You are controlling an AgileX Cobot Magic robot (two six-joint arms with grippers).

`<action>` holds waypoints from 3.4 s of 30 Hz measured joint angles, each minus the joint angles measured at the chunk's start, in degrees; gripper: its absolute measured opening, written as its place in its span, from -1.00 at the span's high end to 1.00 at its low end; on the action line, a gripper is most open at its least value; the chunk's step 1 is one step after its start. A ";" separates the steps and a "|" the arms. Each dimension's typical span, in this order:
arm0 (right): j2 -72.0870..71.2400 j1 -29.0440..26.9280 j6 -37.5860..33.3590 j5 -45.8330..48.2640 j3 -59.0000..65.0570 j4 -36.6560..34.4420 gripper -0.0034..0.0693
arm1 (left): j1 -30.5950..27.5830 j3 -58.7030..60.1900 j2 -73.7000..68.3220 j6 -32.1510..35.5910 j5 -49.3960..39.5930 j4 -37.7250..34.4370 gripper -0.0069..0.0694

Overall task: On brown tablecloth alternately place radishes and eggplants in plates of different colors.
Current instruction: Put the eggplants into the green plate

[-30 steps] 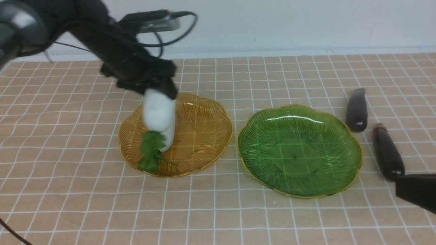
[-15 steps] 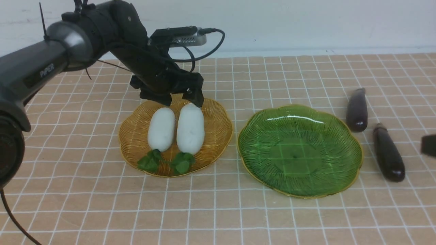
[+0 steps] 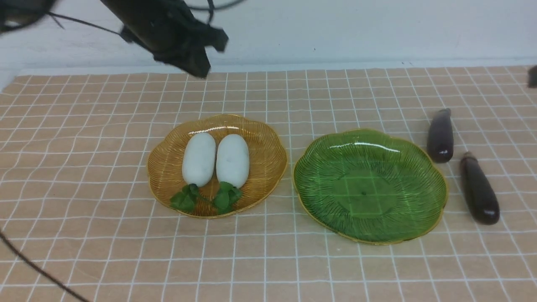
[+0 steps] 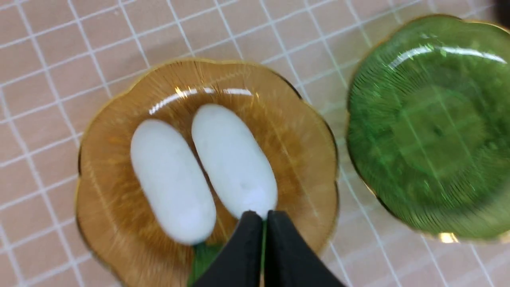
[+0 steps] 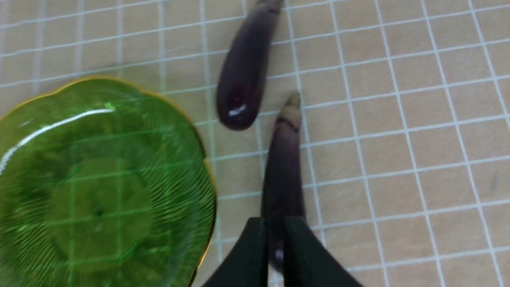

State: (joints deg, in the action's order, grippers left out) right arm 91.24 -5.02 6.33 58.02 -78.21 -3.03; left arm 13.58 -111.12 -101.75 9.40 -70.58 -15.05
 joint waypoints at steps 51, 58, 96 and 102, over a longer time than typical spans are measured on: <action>24.20 18.84 -6.33 -0.43 -21.17 -9.47 -0.90 | 0.00 40.43 30.72 2.12 4.19 1.63 0.83; 24.37 12.28 6.29 -4.01 -25.38 5.49 -0.81 | 0.00 40.43 30.72 2.12 1.29 1.63 0.83; 27.74 20.58 -0.43 12.77 -21.54 -8.39 -0.31 | 0.00 40.43 31.30 3.32 -0.74 1.29 0.83; 22.24 21.30 0.03 12.77 -21.54 -8.95 -0.73 | 0.00 40.43 31.30 3.69 -0.74 1.36 0.83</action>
State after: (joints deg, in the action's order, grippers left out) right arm 113.48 16.28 6.36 70.79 -99.76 -11.98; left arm 13.58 -70.70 -70.45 13.09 -71.33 -13.69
